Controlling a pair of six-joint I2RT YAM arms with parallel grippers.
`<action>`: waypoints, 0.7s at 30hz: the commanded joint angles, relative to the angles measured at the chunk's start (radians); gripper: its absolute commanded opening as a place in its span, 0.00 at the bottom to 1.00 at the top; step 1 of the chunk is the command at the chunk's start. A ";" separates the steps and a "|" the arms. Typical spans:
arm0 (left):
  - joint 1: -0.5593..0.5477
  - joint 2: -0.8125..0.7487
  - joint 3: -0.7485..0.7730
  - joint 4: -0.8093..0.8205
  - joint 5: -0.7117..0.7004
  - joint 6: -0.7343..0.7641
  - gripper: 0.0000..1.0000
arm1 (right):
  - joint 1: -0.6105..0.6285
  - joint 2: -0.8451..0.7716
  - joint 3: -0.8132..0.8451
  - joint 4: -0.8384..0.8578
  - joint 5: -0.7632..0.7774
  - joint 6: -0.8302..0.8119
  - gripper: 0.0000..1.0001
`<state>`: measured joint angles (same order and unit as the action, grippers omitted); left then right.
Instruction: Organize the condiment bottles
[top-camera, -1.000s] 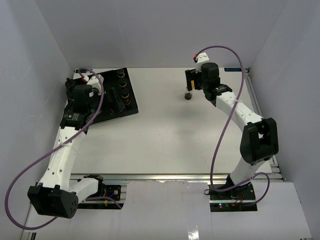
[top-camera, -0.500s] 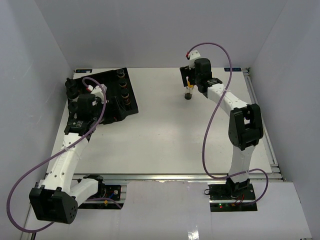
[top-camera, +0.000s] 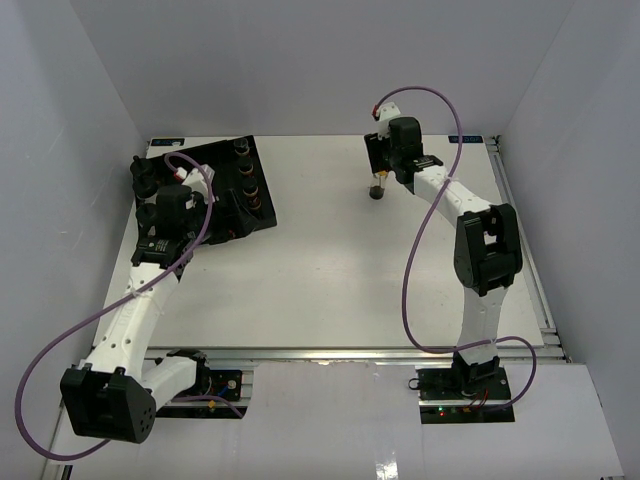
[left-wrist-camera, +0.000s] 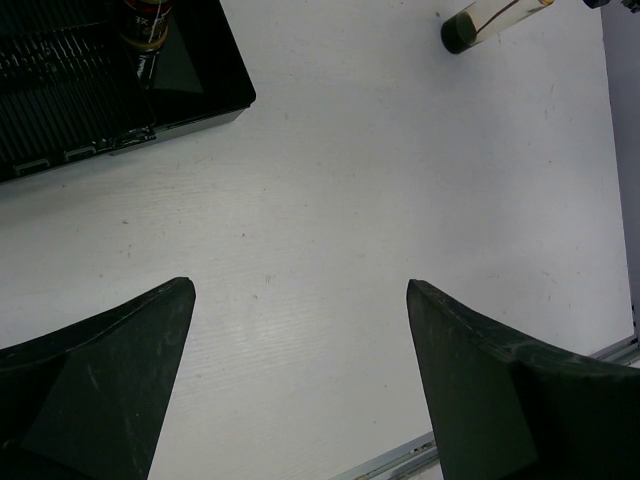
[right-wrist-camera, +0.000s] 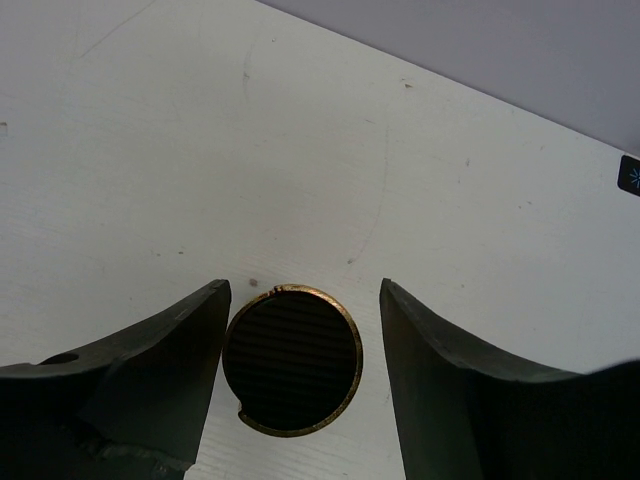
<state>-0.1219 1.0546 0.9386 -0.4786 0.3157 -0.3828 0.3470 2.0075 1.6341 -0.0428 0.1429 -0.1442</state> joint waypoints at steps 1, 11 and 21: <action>-0.005 0.001 -0.011 0.021 0.003 -0.001 0.98 | -0.002 -0.008 0.025 -0.004 -0.014 -0.002 0.55; -0.005 -0.008 0.061 -0.039 -0.037 0.015 0.98 | 0.049 -0.120 -0.038 -0.034 -0.050 0.011 0.08; -0.004 -0.008 0.126 -0.142 -0.129 0.034 0.98 | 0.388 -0.377 -0.264 0.036 -0.046 0.045 0.08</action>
<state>-0.1219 1.0840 0.9828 -0.5627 0.2433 -0.3410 0.5905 1.7548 1.4326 -0.1192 0.1040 -0.1306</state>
